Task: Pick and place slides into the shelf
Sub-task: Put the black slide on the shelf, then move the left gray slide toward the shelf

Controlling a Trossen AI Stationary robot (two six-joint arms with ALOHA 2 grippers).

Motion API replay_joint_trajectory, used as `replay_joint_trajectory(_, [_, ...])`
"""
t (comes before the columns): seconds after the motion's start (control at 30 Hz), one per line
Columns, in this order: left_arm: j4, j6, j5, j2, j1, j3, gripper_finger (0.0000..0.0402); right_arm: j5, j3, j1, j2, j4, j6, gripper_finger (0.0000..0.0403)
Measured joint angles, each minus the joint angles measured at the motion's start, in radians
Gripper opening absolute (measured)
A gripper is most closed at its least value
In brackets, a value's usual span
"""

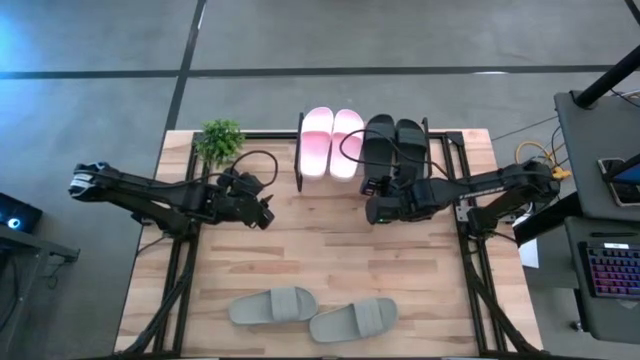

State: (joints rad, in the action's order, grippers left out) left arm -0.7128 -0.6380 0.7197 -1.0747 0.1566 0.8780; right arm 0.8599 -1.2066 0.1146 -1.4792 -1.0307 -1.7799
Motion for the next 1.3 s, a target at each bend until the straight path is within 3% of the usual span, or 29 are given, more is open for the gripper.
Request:
replay_joint_trajectory(0.27, [0.002, 0.024, 0.02, -0.007, 0.0, 0.001, 0.019, -0.066, -0.038, 0.007, 0.0, -0.043, 0.028, 0.0009])
replay_joint_trajectory(0.53, [0.024, 0.077, 0.021, -0.009, -0.014, 0.0, 0.019, -0.345, -0.028, 0.05, 0.0, -0.043, 0.076, 0.0009])
replay_joint_trajectory(0.7, [0.024, 0.079, 0.007, -0.012, -0.014, 0.0, 0.019, -0.421, -0.03, 0.129, 0.0, -0.035, 0.055, 0.0009])
replay_joint_trajectory(0.9, [0.033, 0.185, -0.167, -0.035, -0.014, 0.0, 0.0189, -0.587, -0.022, 0.232, -0.012, 0.0, 0.059, 0.0009])
replay_joint_trajectory(1.13, [0.014, 0.325, -0.354, -0.102, -0.013, -0.002, 0.0189, -0.599, -0.006, 0.323, -0.022, 0.051, -0.019, 0.0009])
replay_joint_trajectory(1.3, [0.016, 0.349, -0.499, -0.114, -0.008, -0.002, 0.0189, -0.654, 0.0, 0.357, -0.049, 0.049, 0.054, 0.0015])
